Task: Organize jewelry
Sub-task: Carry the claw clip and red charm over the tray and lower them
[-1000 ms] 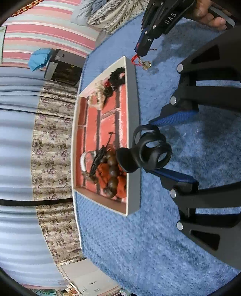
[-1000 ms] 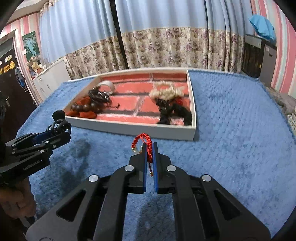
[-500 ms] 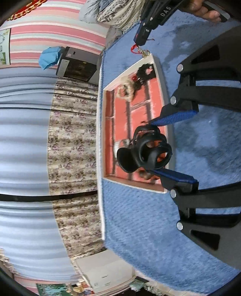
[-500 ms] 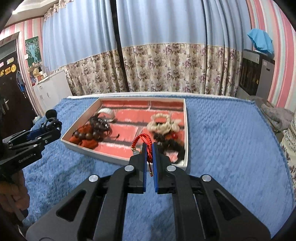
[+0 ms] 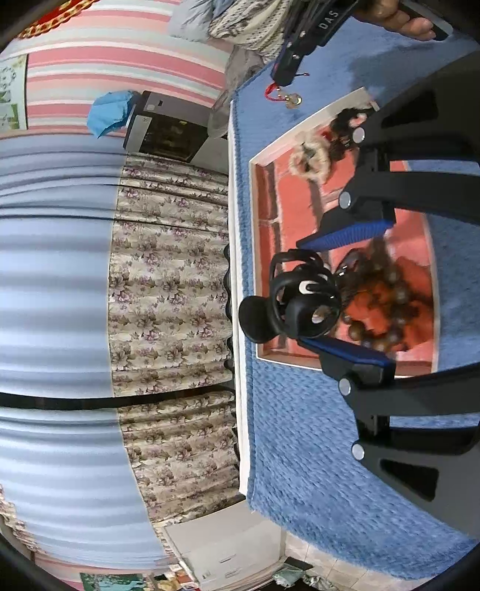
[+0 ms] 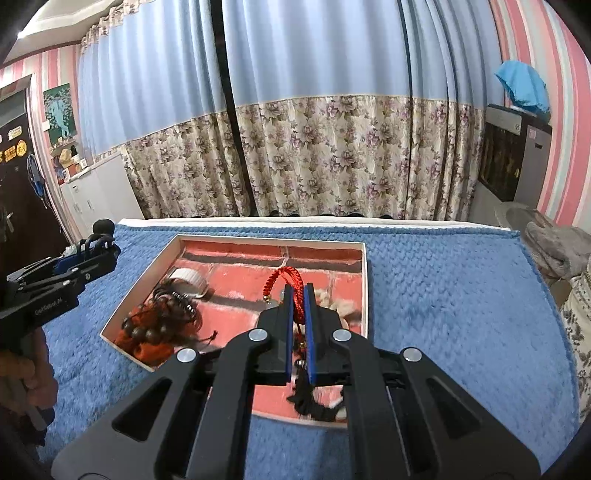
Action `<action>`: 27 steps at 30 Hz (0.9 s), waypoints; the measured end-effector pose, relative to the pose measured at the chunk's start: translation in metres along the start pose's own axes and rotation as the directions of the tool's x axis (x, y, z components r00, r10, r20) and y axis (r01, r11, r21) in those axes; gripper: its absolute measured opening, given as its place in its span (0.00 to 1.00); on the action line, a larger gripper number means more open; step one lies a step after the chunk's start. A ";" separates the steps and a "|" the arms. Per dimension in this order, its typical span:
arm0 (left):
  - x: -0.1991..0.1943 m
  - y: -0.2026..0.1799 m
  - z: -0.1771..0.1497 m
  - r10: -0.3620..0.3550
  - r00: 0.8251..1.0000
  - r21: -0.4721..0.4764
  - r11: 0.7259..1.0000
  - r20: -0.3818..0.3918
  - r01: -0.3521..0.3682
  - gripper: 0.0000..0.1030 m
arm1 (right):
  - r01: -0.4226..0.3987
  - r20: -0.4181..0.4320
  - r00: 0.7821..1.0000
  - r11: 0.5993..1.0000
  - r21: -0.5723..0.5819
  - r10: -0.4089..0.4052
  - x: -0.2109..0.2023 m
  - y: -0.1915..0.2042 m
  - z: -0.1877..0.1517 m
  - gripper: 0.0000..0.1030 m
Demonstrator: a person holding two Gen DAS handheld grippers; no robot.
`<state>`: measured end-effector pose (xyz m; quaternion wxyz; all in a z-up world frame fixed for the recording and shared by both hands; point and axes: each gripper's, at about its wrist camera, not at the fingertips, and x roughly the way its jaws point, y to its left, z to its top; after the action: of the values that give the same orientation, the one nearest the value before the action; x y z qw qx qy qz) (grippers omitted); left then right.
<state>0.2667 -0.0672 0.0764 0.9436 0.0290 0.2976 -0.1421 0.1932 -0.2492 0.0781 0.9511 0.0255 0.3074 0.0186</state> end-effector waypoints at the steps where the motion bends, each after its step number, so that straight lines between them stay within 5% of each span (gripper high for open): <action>1: 0.006 0.002 0.002 -0.005 1.000 0.001 1.000 -0.005 0.005 0.45 | 0.000 -0.001 1.000 1.000 0.004 0.000 0.005 -0.002 0.002 0.06; 15: 0.094 0.026 0.023 -0.018 0.997 -0.014 1.000 -0.081 0.016 0.45 | 0.001 -0.071 0.997 0.998 0.056 0.002 0.093 -0.022 0.019 0.06; 27: 0.142 0.035 0.012 0.024 0.976 -0.012 1.000 -0.216 -0.027 0.45 | 0.065 -0.183 0.982 0.996 0.058 -0.053 0.132 -0.032 0.003 0.06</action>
<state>0.3943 -0.0713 0.0041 0.9076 0.0413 0.3989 -0.1239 0.3020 -0.2742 0.0015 0.9180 0.0448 0.3936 -0.0172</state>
